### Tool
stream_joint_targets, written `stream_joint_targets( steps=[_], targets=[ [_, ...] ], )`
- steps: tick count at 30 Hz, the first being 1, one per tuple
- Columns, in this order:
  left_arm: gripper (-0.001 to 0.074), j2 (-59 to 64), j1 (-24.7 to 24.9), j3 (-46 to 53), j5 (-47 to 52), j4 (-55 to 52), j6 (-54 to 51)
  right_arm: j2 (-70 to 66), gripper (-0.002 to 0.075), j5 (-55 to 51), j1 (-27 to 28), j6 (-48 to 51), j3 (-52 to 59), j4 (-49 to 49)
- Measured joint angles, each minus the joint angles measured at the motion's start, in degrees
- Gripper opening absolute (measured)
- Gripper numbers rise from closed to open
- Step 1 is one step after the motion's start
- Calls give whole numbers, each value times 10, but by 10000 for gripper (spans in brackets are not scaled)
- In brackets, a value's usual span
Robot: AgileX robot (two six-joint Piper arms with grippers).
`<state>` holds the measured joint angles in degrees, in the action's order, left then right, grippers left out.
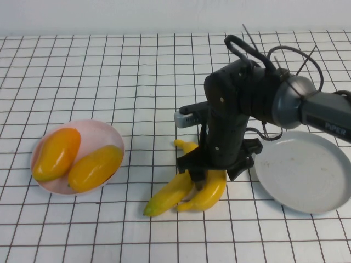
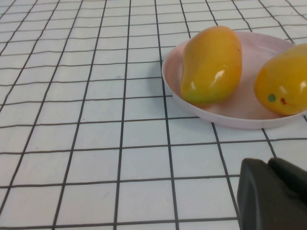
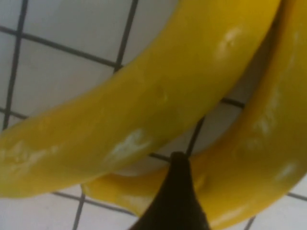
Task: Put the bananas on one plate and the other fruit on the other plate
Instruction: Put another type of fruit in the right plate
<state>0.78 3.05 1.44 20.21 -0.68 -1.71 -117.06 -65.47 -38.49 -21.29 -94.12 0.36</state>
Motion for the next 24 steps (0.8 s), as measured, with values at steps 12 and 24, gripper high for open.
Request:
stream_joint_targets(
  steps=[12,24],
  targets=[
    [-2,0,0,0,0,0,0,-37,317,-4,0,-54,-20,-21],
    [-2,0,0,0,0,0,0,114,317,-38,27,-24,18,-149]
  ],
)
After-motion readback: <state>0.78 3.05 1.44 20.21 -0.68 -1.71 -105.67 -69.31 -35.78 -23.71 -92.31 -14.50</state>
